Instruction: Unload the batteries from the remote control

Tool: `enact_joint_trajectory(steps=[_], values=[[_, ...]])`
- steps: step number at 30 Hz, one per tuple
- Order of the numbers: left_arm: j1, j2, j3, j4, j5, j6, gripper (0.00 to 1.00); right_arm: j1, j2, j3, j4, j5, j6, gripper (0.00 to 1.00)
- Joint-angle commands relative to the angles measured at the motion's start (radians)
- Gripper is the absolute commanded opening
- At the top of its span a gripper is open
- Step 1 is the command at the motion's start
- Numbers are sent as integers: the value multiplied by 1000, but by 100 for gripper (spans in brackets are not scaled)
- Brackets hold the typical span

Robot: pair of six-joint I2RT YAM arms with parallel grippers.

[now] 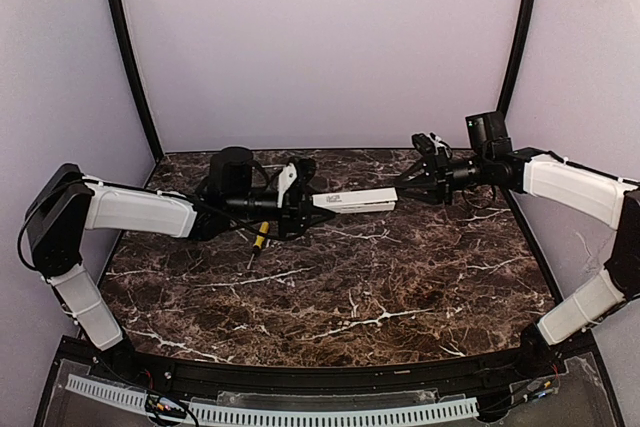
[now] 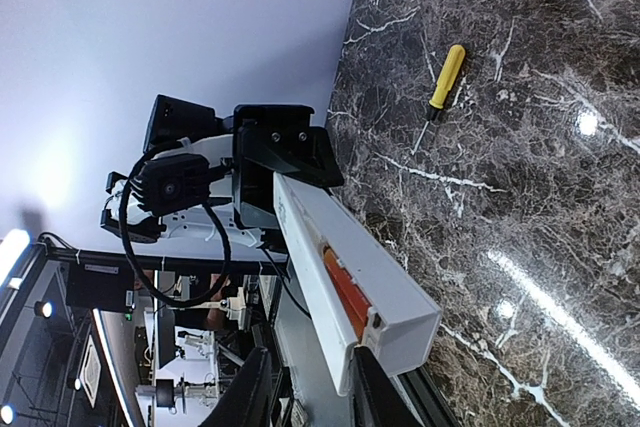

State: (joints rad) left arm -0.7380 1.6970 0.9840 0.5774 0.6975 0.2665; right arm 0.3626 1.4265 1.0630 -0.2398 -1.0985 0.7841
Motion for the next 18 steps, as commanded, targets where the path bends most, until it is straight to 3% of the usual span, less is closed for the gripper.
enact_joint_trajectory(steps=[1, 18], values=[[-4, 1, 17, 7, 1, 5, 0, 8, 17, 21, 25, 6, -1, 26], [-4, 18, 39, -11, 2, 13, 0, 50, 57, 4, 125, -1, 56, 21]])
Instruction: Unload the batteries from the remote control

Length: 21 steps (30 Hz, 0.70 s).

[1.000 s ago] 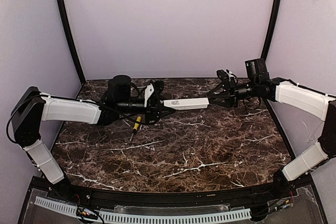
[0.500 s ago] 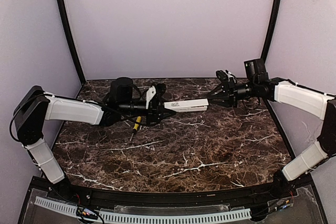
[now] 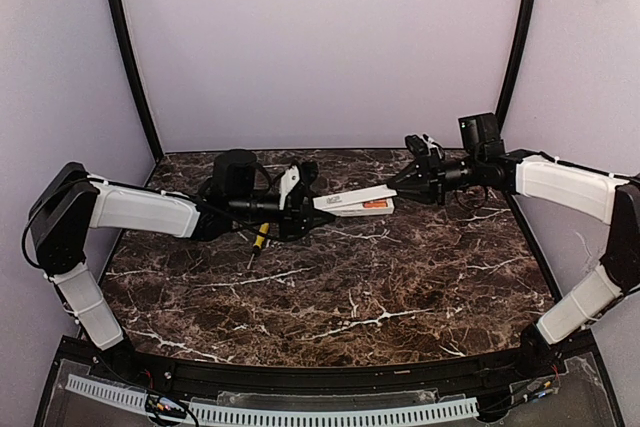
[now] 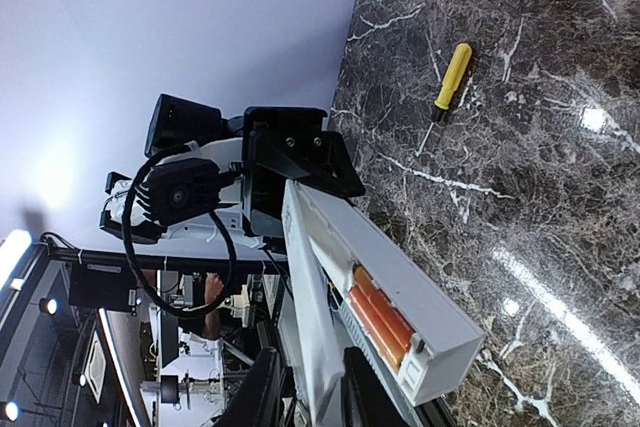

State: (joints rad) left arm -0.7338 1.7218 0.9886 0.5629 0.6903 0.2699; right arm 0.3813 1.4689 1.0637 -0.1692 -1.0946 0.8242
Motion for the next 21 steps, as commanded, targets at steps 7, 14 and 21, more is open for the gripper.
enact_joint_trajectory(steps=[7, 14, 21], values=[[-9, 3, 38, 17, 13, -4, 0, 57, 33, 3, 70, 0, 22, 18], [-8, -14, 33, 7, 9, -2, 0, 57, 24, 2, 69, 7, 17, 1], [-8, -55, -29, 24, -7, -19, 0, 57, 31, 6, 84, -9, 17, 0]])
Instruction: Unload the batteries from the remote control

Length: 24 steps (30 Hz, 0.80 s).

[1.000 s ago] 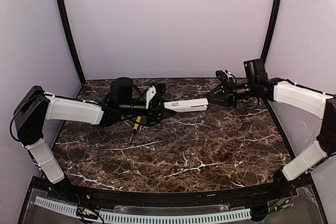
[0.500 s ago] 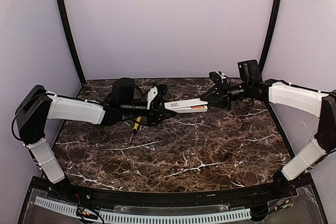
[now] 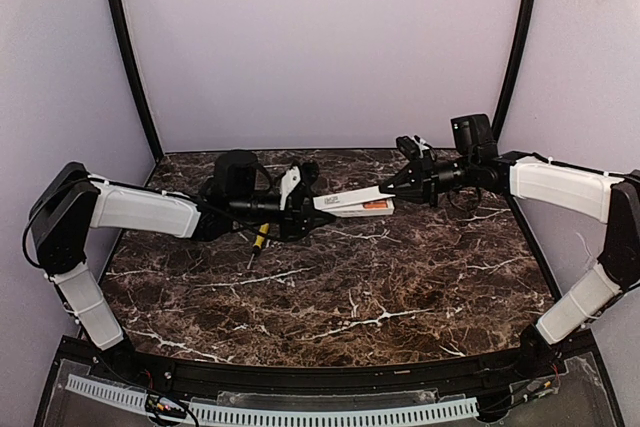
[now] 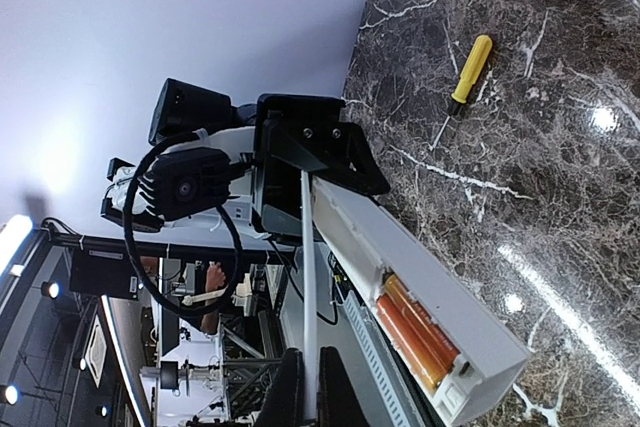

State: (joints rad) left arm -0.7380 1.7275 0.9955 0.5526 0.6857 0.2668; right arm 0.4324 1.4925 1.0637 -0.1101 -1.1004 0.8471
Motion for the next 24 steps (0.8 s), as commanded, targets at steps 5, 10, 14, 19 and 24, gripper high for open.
enact_joint_trajectory(steps=[5, 10, 14, 19, 24], values=[[-4, -100, -110, 77, -27, -41, 0, -19, -6, 44, 3, -11, -23, 0], [-4, -139, -167, 75, -66, -45, 0, -70, -37, 76, -54, -4, -70, 0], [-4, -169, -215, 81, -102, -54, 0, -111, -62, 102, -114, 22, -125, 0], [-2, -179, -271, 103, -138, -82, 0, -136, -99, 170, -272, 303, -284, 0], [-3, -175, -318, 156, -156, -135, 0, -136, -153, 152, -333, 646, -407, 0]])
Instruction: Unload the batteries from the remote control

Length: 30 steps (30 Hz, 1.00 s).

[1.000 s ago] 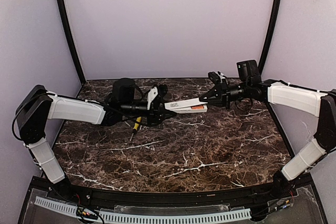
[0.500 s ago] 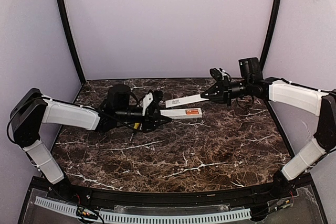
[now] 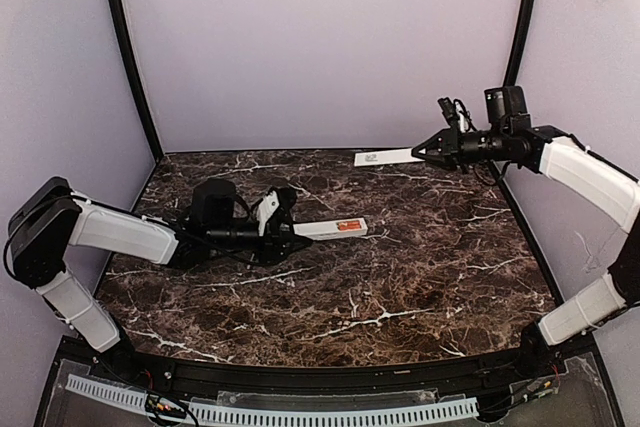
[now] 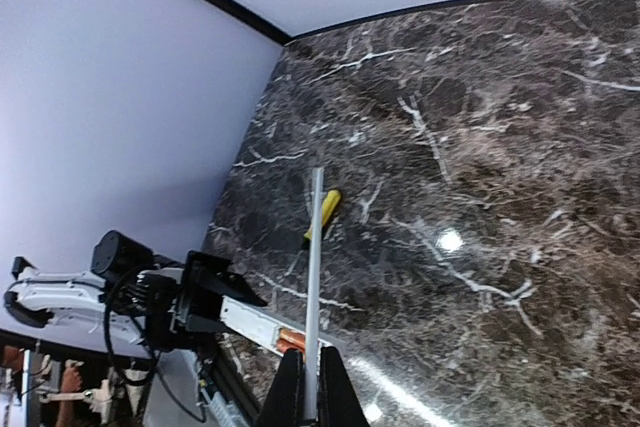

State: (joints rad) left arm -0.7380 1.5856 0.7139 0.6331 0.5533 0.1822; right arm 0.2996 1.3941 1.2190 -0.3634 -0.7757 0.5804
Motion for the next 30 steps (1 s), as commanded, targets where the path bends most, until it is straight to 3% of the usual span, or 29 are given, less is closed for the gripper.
enact_joint_trajectory(steps=[1, 7, 15, 20, 30], values=[[-3, -31, -47, 79, -31, -54, 0, -3, -66, -20, -70, 374, -159, 0], [-3, 6, -56, 85, -34, -78, 0, 30, -80, -88, -40, 652, -272, 0], [-4, 87, -44, 127, -22, -85, 0, 168, 9, -97, -30, 1023, -419, 0], [-4, 141, -29, 132, -17, -81, 0, 250, 104, -75, -53, 1176, -501, 0], [-11, 184, -13, 94, -14, -46, 0, 353, 274, -20, -109, 1318, -634, 0]])
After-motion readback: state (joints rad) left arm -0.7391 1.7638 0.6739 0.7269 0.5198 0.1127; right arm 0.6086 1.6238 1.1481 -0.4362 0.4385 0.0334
